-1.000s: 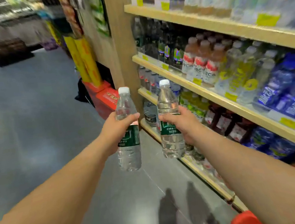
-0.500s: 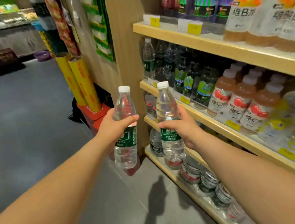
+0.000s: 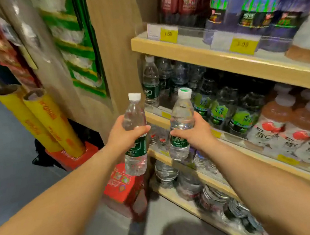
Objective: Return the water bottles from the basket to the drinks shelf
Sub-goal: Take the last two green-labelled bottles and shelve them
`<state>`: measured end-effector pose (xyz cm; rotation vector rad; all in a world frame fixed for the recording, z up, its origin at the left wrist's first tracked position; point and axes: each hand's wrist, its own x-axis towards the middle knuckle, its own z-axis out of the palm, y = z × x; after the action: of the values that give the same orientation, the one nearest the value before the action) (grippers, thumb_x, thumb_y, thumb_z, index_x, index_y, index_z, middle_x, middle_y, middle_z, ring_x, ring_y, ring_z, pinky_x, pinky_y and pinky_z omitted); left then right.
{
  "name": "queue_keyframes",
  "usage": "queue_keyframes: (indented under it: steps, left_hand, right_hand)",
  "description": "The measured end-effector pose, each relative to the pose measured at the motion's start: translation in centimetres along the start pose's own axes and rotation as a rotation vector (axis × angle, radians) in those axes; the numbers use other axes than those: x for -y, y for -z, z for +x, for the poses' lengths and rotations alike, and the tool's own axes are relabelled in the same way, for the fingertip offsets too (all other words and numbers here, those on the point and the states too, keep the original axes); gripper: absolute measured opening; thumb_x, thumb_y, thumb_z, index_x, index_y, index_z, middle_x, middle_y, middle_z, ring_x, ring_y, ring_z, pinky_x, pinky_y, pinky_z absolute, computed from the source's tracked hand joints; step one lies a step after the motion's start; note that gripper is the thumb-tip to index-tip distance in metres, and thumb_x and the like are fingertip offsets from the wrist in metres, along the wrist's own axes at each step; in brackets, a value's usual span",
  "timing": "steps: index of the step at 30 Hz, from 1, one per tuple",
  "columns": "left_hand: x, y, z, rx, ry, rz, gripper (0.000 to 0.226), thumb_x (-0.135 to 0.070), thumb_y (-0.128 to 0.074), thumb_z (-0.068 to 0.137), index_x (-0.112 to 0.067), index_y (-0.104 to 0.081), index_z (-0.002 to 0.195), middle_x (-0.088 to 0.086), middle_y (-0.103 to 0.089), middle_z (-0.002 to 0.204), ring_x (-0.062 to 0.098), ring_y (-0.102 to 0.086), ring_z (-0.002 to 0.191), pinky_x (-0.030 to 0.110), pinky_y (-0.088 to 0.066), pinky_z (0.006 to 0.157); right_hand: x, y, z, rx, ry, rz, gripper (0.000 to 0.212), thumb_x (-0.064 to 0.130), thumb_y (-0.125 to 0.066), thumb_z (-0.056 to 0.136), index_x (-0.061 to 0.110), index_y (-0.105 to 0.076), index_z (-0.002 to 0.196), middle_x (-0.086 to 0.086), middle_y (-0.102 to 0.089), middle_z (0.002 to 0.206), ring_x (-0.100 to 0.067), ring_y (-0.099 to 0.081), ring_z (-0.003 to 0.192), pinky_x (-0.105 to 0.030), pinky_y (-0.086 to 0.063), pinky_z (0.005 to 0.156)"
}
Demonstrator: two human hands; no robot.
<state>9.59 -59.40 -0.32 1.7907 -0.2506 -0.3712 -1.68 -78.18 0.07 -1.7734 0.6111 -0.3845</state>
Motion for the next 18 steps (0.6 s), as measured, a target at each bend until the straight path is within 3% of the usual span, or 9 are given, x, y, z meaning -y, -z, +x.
queue_keyframes:
  steps: [2,4,6,8,11,15,18]
  left_hand:
    - [0.2,0.7,2.8,0.078,-0.01,0.023,0.088,-0.051,-0.087,0.05,-0.03,-0.051,0.128,-0.006,-0.063,0.118,0.014,-0.063,0.104,0.021,-0.05,0.069]
    - [0.2,1.1,4.7,0.149,-0.035,0.039,0.066,-0.045,-0.087,0.058,-0.038,-0.053,0.114,-0.016,-0.064,0.104,-0.001,-0.066,0.091,0.009,-0.045,0.06]
    - [0.5,1.3,6.0,0.201,-0.071,0.037,0.054,-0.04,-0.086,0.062,-0.042,-0.053,0.104,-0.019,-0.065,0.095,-0.01,-0.064,0.08,0.009,-0.045,0.061]
    - [0.9,1.2,7.1,0.228,-0.085,0.0,0.058,-0.033,-0.086,0.066,-0.035,-0.053,0.114,-0.013,-0.068,0.102,-0.004,-0.066,0.087,0.019,-0.049,0.072]
    - [1.5,0.8,8.7,0.244,-0.101,-0.041,0.055,-0.025,-0.085,0.07,-0.03,-0.052,0.114,-0.009,-0.068,0.103,-0.004,-0.066,0.085,0.012,-0.049,0.067]
    - [2.5,0.3,10.5,0.224,-0.134,-0.079,0.063,-0.017,-0.084,0.07,-0.021,-0.048,0.122,-0.001,-0.067,0.11,0.006,-0.066,0.097,0.022,-0.05,0.08]
    - [3.2,0.0,11.4,0.241,-0.147,-0.093,0.066,-0.015,-0.084,0.071,-0.019,-0.047,0.126,0.0,-0.066,0.114,0.008,-0.066,0.101,0.021,-0.051,0.081]
  right_hand:
    - [0.5,-1.5,1.0,-0.108,0.004,-0.038,0.067,0.024,-0.087,0.062,0.025,-0.044,0.114,0.019,-0.053,0.095,-0.01,-0.054,0.095,-0.027,-0.042,0.082]
    - [0.8,-2.6,1.9,-0.191,0.027,-0.019,0.073,0.022,-0.087,0.061,0.02,-0.045,0.12,0.011,-0.057,0.104,-0.012,-0.057,0.102,-0.031,-0.046,0.087]
    - [1.1,-3.4,2.7,-0.277,0.05,0.012,0.078,0.021,-0.087,0.061,0.021,-0.044,0.125,0.001,-0.057,0.117,-0.015,-0.056,0.109,-0.037,-0.047,0.095]
    - [1.5,-3.9,3.4,-0.358,0.075,0.065,0.076,0.021,-0.086,0.061,0.025,-0.045,0.124,0.005,-0.058,0.117,-0.005,-0.057,0.106,-0.028,-0.048,0.09]
    - [1.8,-4.1,4.7,-0.441,0.136,0.084,0.075,0.024,-0.085,0.065,0.025,-0.043,0.127,0.017,-0.057,0.11,0.016,-0.054,0.095,-0.001,-0.043,0.074]
    - [1.9,-4.6,7.0,-0.519,0.215,0.07,0.082,0.032,-0.084,0.067,0.02,-0.039,0.134,0.006,-0.056,0.124,-0.003,-0.054,0.112,-0.006,-0.043,0.088]
    - [1.7,-5.2,8.9,-0.531,0.26,0.014,0.08,0.033,-0.082,0.068,0.018,-0.038,0.133,0.006,-0.055,0.125,-0.003,-0.051,0.113,-0.005,-0.041,0.089]
